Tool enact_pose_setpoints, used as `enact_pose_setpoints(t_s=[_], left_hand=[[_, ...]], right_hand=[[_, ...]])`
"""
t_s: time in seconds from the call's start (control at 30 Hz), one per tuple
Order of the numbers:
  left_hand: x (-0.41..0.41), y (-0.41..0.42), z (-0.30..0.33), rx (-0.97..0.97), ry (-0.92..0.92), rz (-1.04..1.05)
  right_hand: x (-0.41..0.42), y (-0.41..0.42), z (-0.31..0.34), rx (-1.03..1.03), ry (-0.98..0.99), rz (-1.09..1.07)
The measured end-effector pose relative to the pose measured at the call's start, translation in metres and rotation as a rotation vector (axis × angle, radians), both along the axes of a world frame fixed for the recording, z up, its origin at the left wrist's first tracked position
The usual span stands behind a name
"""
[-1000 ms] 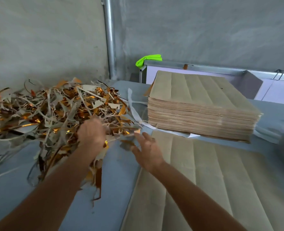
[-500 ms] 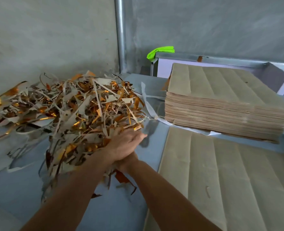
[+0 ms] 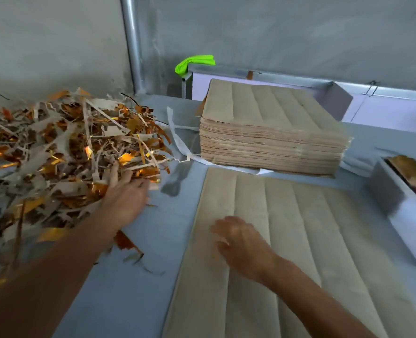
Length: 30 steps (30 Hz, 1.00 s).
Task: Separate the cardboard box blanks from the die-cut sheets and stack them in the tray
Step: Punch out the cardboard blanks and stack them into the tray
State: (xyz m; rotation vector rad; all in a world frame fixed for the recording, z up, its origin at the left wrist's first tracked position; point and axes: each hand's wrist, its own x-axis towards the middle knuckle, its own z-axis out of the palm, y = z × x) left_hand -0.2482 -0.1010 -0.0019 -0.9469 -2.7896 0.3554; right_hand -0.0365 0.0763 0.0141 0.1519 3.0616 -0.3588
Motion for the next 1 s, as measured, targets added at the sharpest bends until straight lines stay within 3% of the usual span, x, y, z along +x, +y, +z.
enact_pose_setpoints(t_s=[0.2, 0.27, 0.37, 0.4, 0.47, 0.5, 0.57, 0.67, 0.73, 0.83, 1.0], left_hand=[[0.051, 0.026, 0.029, -0.144, 0.218, -0.100], [0.082, 0.041, 0.034, -0.097, 0.237, -0.205], [0.146, 0.073, 0.022, 0.277, -0.041, -0.558], [0.171, 0.088, 0.016, 0.338, -0.140, -0.646], [0.211, 0.109, 0.001, 0.286, -0.346, -0.692], [0.221, 0.115, -0.006, 0.216, -0.405, -0.669], [0.217, 0.116, -0.014, 0.123, -0.324, -0.559], [0.192, 0.101, -0.011, 0.034, -0.166, -0.163], [0.183, 0.092, -0.009, 0.012, -0.177, 0.046], [0.189, 0.089, -0.021, 0.087, -0.200, 0.060], [0.199, 0.083, -0.033, 0.202, -0.100, -0.031]], right_hand=[[0.080, 0.054, -0.014, -0.041, 0.073, -0.389], [0.097, 0.059, -0.019, -0.069, 0.108, -0.480], [0.118, 0.063, -0.024, -0.109, 0.176, -0.564], [0.125, 0.064, -0.025, -0.113, 0.190, -0.577], [0.138, 0.068, -0.025, -0.108, 0.207, -0.587], [0.145, 0.071, -0.024, -0.102, 0.210, -0.606], [0.162, 0.079, -0.021, -0.083, 0.194, -0.678], [0.188, 0.094, -0.018, -0.007, 0.123, -0.827], [0.198, 0.102, -0.014, 0.021, 0.080, -0.947], [0.207, 0.108, -0.010, -0.021, -0.002, -1.091], [0.209, 0.106, -0.014, -0.070, 0.017, -1.105]])
